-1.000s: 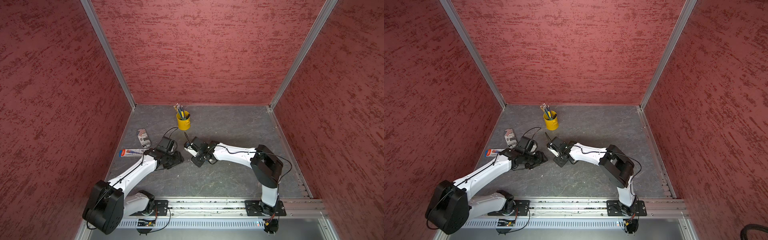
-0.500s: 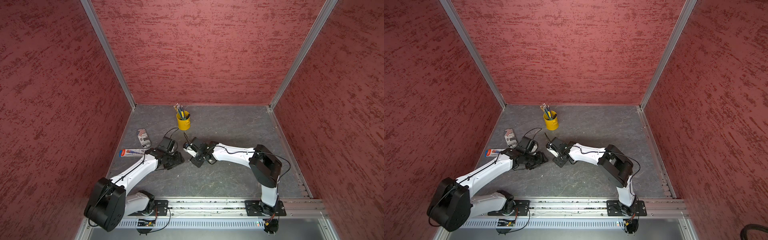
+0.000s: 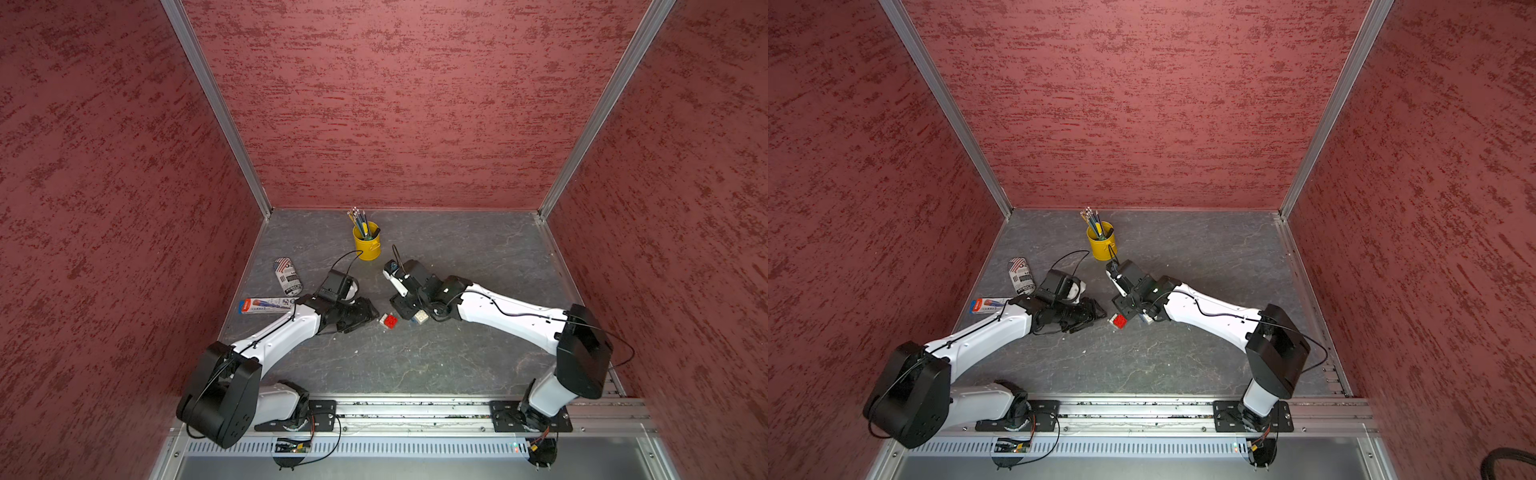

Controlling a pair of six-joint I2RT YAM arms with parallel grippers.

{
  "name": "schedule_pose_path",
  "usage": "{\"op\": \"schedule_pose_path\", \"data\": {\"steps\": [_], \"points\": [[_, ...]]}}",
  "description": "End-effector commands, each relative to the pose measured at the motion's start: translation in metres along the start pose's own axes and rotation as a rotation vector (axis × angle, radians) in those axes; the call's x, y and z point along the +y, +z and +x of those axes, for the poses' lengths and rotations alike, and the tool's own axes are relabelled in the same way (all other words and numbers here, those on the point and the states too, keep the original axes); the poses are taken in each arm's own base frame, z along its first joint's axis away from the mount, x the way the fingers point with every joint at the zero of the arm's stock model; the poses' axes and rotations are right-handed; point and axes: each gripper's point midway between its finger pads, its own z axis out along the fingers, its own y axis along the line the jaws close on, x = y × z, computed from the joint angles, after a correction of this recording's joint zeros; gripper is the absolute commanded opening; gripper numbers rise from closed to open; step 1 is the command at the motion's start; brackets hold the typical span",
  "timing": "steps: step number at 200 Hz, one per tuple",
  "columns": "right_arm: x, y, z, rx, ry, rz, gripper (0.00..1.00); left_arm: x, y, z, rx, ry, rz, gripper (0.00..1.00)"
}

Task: Assemble the letter y with lego
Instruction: Pick up the lego brick from the center of the board.

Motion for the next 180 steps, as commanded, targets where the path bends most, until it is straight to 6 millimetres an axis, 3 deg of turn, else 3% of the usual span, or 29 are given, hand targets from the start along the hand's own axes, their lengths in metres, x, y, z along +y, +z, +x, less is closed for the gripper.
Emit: {"op": "schedule_pose_path", "data": {"steps": [1,73,180], "points": [[-0.022,0.003,0.013,0.018,0.086,0.071,0.58,-0.009,0.008,-0.002,0.010,0.008,0.083,0.63],[-0.050,0.004,0.033,0.003,0.226,0.087,0.58,-0.016,0.027,0.002,0.040,-0.014,0.238,0.62],[-0.054,0.015,0.049,0.054,0.234,0.094,0.56,0.017,0.044,0.011,0.075,-0.067,0.140,0.60]]}}
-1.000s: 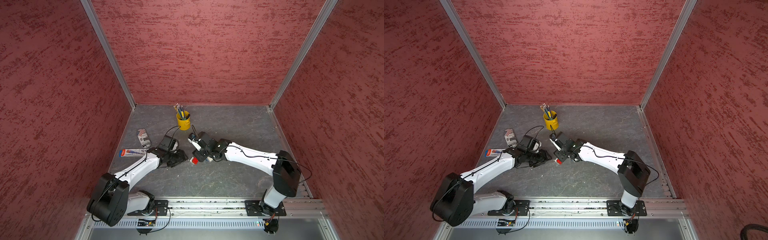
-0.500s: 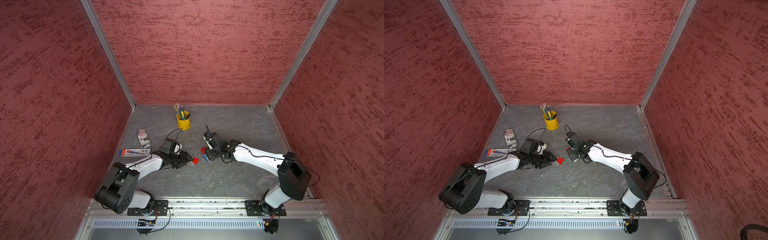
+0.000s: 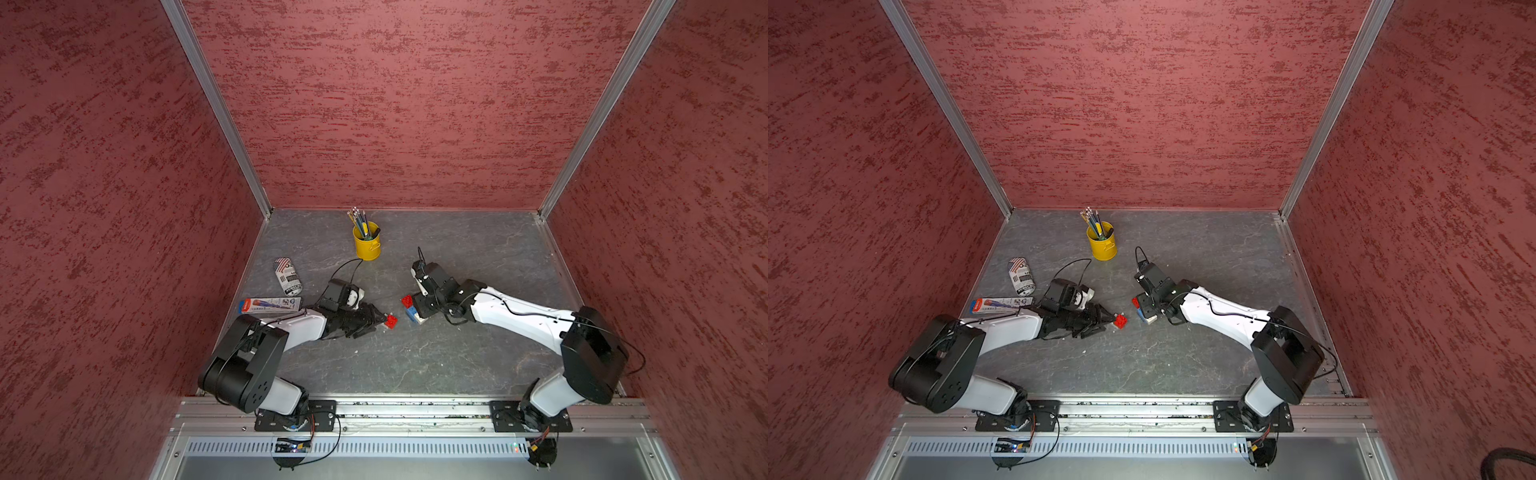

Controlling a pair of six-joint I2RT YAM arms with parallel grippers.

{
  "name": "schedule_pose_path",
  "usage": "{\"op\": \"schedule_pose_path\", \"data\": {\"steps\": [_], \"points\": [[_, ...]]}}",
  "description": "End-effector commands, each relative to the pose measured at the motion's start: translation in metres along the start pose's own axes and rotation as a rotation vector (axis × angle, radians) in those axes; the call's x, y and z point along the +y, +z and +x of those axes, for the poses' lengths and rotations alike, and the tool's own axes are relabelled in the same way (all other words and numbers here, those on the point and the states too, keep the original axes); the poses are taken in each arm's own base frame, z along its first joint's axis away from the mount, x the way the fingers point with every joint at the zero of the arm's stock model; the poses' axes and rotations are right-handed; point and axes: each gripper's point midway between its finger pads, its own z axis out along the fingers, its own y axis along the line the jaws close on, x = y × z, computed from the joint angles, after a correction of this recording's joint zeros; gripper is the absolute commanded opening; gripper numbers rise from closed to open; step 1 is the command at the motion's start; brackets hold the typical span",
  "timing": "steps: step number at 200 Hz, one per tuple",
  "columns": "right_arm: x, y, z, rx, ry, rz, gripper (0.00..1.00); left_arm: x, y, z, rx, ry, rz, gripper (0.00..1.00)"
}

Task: Assemble the letter y with lego
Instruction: Pick up the lego brick from the center of the board.

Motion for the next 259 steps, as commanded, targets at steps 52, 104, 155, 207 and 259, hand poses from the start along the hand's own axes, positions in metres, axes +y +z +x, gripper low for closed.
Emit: {"op": "schedule_pose_path", "data": {"steps": [52,104,155,207,259], "points": [[0.002,0.013,0.009,0.048,0.001,-0.016,0.56,0.033,0.000,0.007,0.013,-0.015,-0.143,0.59],[0.014,0.028,0.019,0.117,-0.034,-0.071,0.61,0.044,0.000,0.011,0.027,-0.014,-0.202,0.59],[0.019,0.042,0.019,0.154,-0.068,-0.081,0.60,0.052,0.003,0.014,0.040,-0.012,-0.248,0.59],[0.020,0.051,0.026,0.192,-0.091,-0.086,0.57,0.051,0.003,0.015,0.041,-0.008,-0.257,0.59],[0.021,0.055,0.031,0.212,-0.108,-0.093,0.48,0.053,0.002,0.016,0.042,-0.011,-0.267,0.59]]}}
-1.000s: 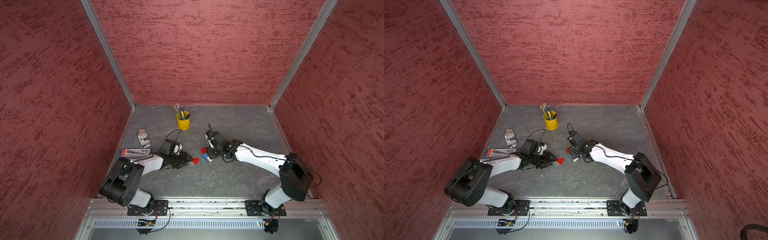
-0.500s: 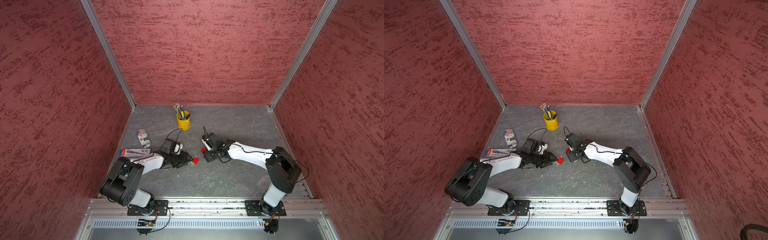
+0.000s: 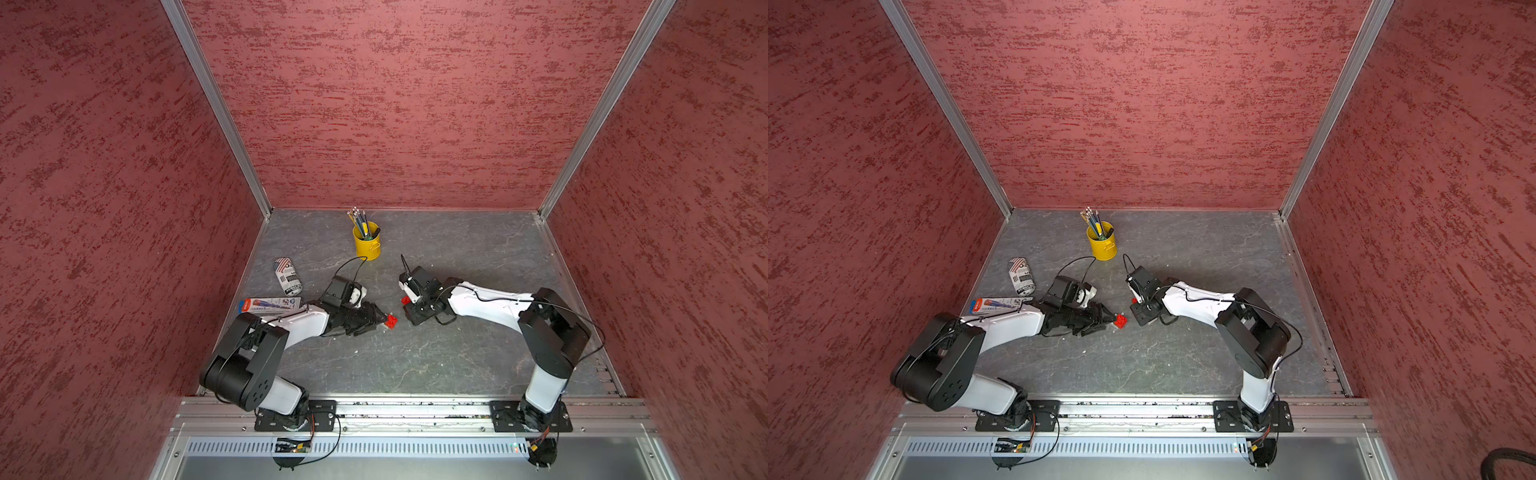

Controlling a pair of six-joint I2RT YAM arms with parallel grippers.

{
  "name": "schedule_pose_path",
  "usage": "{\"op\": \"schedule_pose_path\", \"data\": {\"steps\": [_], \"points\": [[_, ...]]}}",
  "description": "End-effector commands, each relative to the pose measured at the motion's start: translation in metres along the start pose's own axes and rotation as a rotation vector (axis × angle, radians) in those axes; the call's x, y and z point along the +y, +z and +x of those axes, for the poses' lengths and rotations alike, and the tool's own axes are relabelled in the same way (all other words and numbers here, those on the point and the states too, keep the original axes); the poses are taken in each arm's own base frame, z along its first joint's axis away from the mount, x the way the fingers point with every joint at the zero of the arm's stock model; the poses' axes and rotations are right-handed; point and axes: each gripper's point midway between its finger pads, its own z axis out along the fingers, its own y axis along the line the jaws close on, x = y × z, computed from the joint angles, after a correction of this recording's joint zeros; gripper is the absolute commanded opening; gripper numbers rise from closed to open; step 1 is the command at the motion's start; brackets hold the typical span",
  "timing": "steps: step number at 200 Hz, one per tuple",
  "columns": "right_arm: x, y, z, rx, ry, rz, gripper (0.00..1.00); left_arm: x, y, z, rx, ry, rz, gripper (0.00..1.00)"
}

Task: Assemble the letter y with lego
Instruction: Pick up the lego brick from the center of the board.

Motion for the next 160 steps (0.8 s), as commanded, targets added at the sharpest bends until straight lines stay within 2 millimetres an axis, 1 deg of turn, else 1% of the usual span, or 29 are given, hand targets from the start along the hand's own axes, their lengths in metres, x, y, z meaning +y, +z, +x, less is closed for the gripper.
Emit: {"op": "schedule_pose_path", "data": {"steps": [1,21,35,82,116,134,160], "points": [[0.002,0.001,-0.005,0.005,-0.015,-0.013,0.47,0.052,0.004,0.020,0.036,-0.070,-0.205,0.59],[0.003,0.000,-0.005,0.007,-0.025,-0.016,0.39,0.053,0.004,0.021,0.040,-0.072,-0.209,0.59],[0.003,-0.004,-0.006,0.000,-0.032,-0.019,0.36,0.053,0.004,0.021,0.041,-0.072,-0.210,0.59],[0.009,-0.026,-0.017,-0.059,-0.065,-0.041,0.33,0.054,0.004,0.021,0.040,-0.069,-0.213,0.59],[0.023,-0.044,-0.024,-0.114,-0.119,-0.090,0.33,0.057,0.005,0.024,0.046,-0.070,-0.218,0.59],[0.031,-0.049,-0.026,-0.131,-0.146,-0.113,0.33,0.059,0.006,0.026,0.050,-0.072,-0.217,0.58],[0.039,-0.050,-0.026,-0.136,-0.174,-0.134,0.33,0.060,0.007,0.027,0.048,-0.077,-0.206,0.58]]}}
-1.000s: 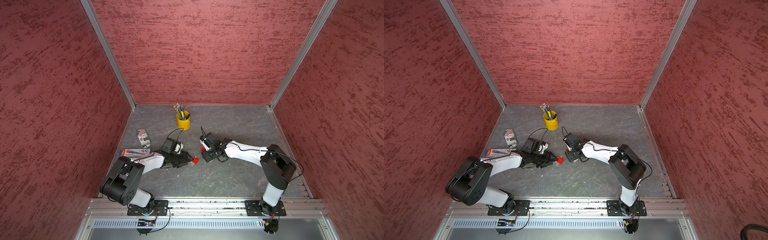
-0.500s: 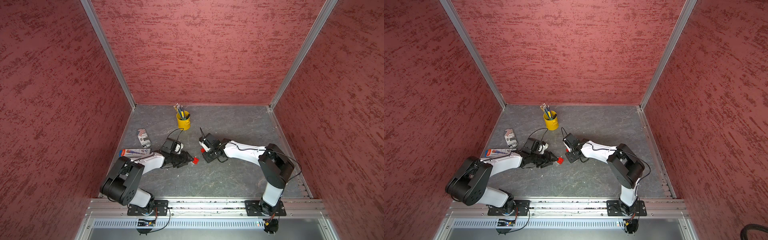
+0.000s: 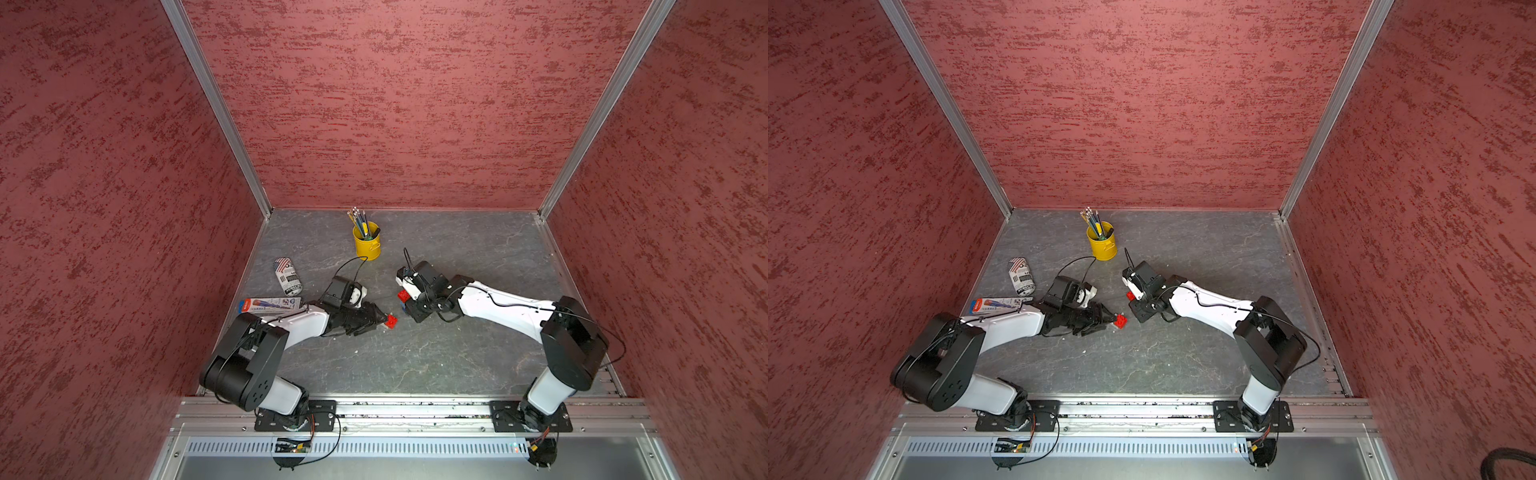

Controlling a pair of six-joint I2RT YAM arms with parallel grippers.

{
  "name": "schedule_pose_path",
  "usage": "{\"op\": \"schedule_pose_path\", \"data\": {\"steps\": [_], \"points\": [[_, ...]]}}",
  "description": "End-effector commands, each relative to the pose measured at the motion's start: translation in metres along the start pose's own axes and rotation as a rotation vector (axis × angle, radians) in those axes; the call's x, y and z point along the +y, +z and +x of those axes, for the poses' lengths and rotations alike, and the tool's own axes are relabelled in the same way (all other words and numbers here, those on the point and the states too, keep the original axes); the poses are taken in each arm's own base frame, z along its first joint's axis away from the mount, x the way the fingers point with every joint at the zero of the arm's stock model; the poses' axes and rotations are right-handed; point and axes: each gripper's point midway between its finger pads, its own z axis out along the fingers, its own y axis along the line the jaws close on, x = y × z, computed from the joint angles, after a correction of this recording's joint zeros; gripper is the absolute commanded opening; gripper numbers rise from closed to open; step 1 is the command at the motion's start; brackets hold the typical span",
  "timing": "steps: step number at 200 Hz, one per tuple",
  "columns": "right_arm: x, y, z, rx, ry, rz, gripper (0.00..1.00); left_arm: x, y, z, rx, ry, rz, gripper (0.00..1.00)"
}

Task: Assemble the letter y with lego
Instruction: Pick up the lego brick from the center of the board, then assemble the lego brick with the lego brick.

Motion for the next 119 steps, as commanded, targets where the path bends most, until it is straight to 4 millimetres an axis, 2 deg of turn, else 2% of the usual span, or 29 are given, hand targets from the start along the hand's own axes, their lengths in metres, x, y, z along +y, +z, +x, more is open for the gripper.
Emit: {"op": "schedule_pose_path", "data": {"steps": [1,55,119], "points": [[0.016,-0.008,-0.011,-0.043,-0.051,-0.052,0.33,0.059,0.007,0.026,0.048,-0.086,-0.206,0.58],[0.033,-0.008,-0.015,-0.067,-0.124,-0.091,0.33,0.062,0.010,0.027,0.058,-0.092,-0.207,0.58],[0.042,0.001,-0.010,-0.044,-0.211,-0.094,0.33,0.062,0.010,0.027,0.060,-0.093,-0.211,0.58]]}}
